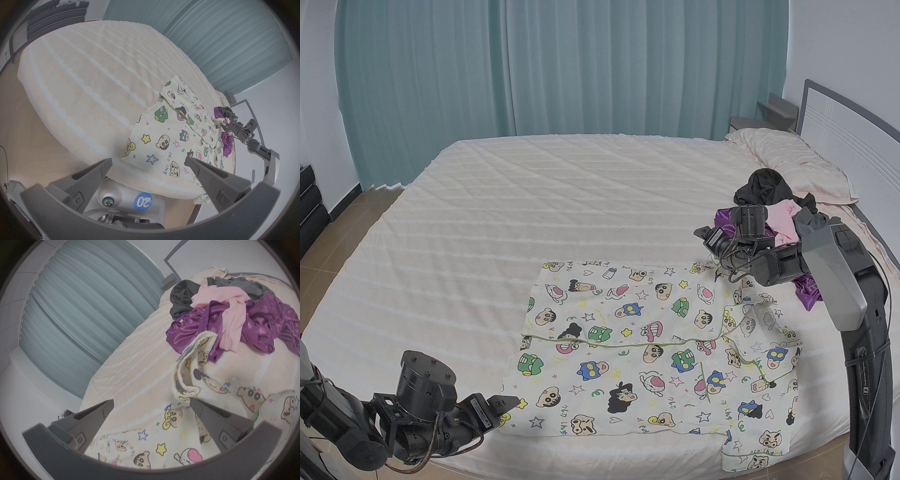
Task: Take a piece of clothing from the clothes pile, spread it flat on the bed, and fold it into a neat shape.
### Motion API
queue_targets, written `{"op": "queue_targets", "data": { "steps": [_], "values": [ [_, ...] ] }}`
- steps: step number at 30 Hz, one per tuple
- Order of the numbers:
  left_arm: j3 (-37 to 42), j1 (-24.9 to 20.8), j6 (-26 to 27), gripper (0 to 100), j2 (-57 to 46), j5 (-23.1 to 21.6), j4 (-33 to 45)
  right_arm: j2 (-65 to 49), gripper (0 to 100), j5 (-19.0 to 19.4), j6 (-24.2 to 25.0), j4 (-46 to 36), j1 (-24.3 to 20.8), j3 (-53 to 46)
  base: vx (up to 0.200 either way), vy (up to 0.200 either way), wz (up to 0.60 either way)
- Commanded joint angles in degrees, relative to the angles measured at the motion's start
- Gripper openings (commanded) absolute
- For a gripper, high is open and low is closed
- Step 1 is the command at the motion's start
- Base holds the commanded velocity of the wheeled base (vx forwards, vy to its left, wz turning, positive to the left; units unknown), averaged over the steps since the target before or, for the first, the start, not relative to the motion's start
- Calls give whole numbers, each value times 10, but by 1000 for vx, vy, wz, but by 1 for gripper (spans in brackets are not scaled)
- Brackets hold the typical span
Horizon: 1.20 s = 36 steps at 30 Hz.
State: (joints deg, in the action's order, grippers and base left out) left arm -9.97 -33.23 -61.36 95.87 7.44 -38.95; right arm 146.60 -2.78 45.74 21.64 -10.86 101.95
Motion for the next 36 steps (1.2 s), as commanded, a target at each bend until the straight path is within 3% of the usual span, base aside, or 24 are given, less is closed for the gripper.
{"op": "queue_targets", "data": {
  "steps": [1, 8, 20, 27, 36],
  "values": [
    [1, -4, 0, 100, -1, 0, -1, 40, 100, -24, -5, -28, 0, 54, 0, 0, 0],
    [1, -4, -1, 100, -1, 0, -1, 57, 100, -57, -8, -92, -1, 105, 0, 0, 0],
    [1, -5, -1, 100, -1, 0, 0, 62, 100, -59, -14, -103, -8, 113, 0, 0, 0],
    [1, -5, -1, 100, -1, 0, -1, 101, 100, -99, 27, -64, -5, 126, 0, 0, 0],
    [1, -5, -1, 100, -1, 0, -1, 13, 100, -86, 55, 9, -7, 126, 0, 0, 0]
  ]
}}
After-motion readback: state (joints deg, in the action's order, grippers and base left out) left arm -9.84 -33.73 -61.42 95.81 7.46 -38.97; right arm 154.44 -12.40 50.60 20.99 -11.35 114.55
